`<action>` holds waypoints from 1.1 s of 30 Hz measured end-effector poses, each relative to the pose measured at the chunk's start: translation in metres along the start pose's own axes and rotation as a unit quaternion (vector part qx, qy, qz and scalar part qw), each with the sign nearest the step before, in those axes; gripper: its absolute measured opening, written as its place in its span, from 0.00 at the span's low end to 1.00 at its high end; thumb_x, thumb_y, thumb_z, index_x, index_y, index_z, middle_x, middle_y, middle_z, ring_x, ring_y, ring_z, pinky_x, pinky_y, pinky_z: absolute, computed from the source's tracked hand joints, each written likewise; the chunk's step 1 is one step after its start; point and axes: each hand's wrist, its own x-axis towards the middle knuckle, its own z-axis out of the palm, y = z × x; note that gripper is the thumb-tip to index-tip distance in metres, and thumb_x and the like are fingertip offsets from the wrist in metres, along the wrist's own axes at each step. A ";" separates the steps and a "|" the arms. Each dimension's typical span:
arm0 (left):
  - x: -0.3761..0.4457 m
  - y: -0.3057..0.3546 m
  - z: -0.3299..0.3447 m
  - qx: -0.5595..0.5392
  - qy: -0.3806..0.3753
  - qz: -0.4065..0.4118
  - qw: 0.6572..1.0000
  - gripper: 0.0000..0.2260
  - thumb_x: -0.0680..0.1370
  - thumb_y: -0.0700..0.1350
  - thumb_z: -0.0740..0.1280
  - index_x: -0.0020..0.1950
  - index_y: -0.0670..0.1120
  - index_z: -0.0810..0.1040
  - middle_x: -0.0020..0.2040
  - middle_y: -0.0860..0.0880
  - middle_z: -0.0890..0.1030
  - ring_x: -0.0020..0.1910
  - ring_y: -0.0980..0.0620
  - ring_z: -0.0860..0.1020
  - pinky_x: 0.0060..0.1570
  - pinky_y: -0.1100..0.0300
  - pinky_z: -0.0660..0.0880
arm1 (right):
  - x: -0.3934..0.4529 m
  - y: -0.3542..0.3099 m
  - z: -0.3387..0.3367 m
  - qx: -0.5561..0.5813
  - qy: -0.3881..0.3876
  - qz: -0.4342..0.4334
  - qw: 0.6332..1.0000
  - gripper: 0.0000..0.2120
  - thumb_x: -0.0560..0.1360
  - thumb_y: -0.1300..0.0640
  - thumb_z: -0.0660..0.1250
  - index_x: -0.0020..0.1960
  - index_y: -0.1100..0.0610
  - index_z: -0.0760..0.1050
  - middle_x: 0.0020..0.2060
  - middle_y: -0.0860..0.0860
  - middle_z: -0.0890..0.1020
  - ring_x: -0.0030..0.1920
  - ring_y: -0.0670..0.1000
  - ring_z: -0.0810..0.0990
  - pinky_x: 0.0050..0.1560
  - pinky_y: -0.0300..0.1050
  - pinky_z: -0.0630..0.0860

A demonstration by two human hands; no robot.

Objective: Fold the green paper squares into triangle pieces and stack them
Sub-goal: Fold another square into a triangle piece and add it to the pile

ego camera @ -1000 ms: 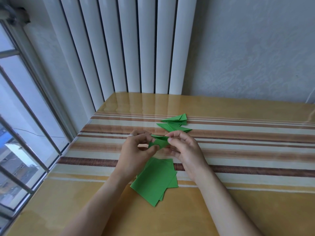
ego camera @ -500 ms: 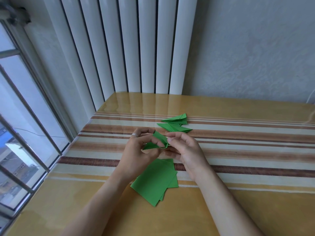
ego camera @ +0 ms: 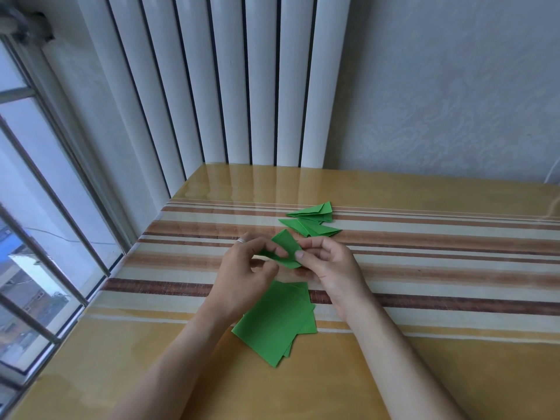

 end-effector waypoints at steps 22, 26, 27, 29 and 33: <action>0.003 -0.012 0.000 -0.009 0.069 -0.061 0.996 0.08 0.78 0.40 0.72 0.53 0.51 0.78 0.48 0.51 0.83 0.44 0.50 0.83 0.40 0.57 0.82 | -0.007 0.001 0.008 -0.190 -0.015 -0.099 0.977 0.09 0.80 0.62 0.70 0.55 0.48 0.80 0.48 0.47 0.86 0.48 0.48 0.87 0.50 0.53 0.86; 0.001 -0.011 -0.001 -0.014 0.048 -0.059 0.997 0.11 0.78 0.39 0.72 0.55 0.54 0.76 0.47 0.50 0.83 0.40 0.48 0.84 0.42 0.45 0.83 | -0.008 0.000 0.006 -0.203 0.026 -0.127 0.971 0.04 0.81 0.61 0.70 0.52 0.54 0.82 0.43 0.47 0.87 0.42 0.43 0.86 0.41 0.40 0.83; 0.001 -0.010 -0.001 -0.021 0.040 -0.060 0.997 0.12 0.79 0.39 0.71 0.56 0.54 0.76 0.47 0.50 0.84 0.40 0.49 0.85 0.41 0.46 0.84 | -0.008 -0.001 0.007 -0.206 0.031 -0.131 0.969 0.03 0.81 0.61 0.70 0.51 0.55 0.82 0.42 0.47 0.87 0.39 0.44 0.86 0.38 0.39 0.82; 0.001 -0.008 -0.001 -0.031 0.027 -0.060 0.997 0.13 0.79 0.39 0.71 0.58 0.55 0.76 0.46 0.49 0.85 0.41 0.52 0.85 0.42 0.48 0.84 | -0.010 -0.003 0.007 -0.211 0.031 -0.134 0.968 0.03 0.81 0.61 0.70 0.49 0.56 0.80 0.38 0.49 0.87 0.35 0.48 0.87 0.34 0.42 0.82; 0.001 -0.009 -0.001 -0.034 0.025 -0.058 0.997 0.13 0.80 0.40 0.70 0.59 0.57 0.76 0.46 0.48 0.85 0.42 0.51 0.86 0.45 0.44 0.84 | -0.013 -0.003 0.007 -0.228 0.012 -0.134 0.964 0.05 0.81 0.60 0.70 0.48 0.56 0.76 0.34 0.49 0.86 0.29 0.51 0.86 0.29 0.44 0.79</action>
